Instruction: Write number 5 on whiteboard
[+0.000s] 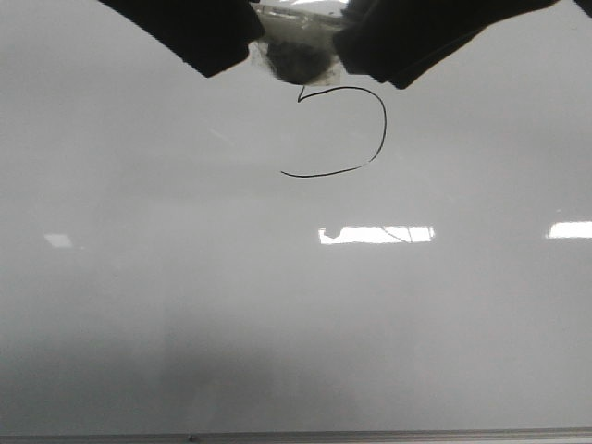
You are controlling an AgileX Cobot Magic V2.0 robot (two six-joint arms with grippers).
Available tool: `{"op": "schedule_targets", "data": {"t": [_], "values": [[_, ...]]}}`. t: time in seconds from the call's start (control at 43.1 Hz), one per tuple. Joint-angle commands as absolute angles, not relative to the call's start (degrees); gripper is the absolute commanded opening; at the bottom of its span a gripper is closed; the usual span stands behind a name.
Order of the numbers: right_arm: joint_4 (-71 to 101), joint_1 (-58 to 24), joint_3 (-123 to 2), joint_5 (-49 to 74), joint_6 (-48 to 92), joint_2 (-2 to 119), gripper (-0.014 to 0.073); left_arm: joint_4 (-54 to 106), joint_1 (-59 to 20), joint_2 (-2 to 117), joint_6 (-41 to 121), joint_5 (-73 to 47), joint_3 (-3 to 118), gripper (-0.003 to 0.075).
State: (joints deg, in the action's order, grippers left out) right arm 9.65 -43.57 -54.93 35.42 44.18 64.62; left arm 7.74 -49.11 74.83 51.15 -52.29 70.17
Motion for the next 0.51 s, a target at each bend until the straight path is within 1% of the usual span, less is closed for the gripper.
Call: {"op": "schedule_targets", "data": {"t": [0.0, 0.046, 0.116, 0.348, 0.371, 0.441, 0.487], "values": [[10.4, -43.6, -56.3, 32.4, 44.7, 63.1, -0.0062, 8.2, -49.4, 73.5, 51.0, -49.4, 71.9, 0.0216], [10.9, -43.6, -56.3, 32.3, 44.7, 63.0, -0.0062, 8.2, -49.4, 73.5, 51.0, -49.4, 71.9, 0.0165], [11.5, -43.6, -56.3, 32.1, 44.7, 62.6, -0.0062, 8.2, -49.4, 73.6, 51.0, -49.4, 71.8, 0.0109], [13.1, -43.6, -56.3, 31.9, 44.0, 61.4, -0.0050, 8.0, -49.4, 74.3, 51.0, -49.2, 71.6, -0.0001], [13.1, -43.6, -56.3, 31.9, 43.6, 61.4, -0.0038, 8.0, -49.4, 74.3, 51.0, -49.0, 71.6, -0.0009], [13.1, -43.5, -56.3, 32.0, 42.8, 61.4, 0.0041, 8.0, -49.4, 74.3, 51.0, -48.5, 71.6, -0.0020], [13.1, -43.4, -56.3, 32.0, 42.1, 61.4, 0.0139, 8.0, -49.4, 74.3, 51.0, -48.3, 71.6, -0.0020]]}}
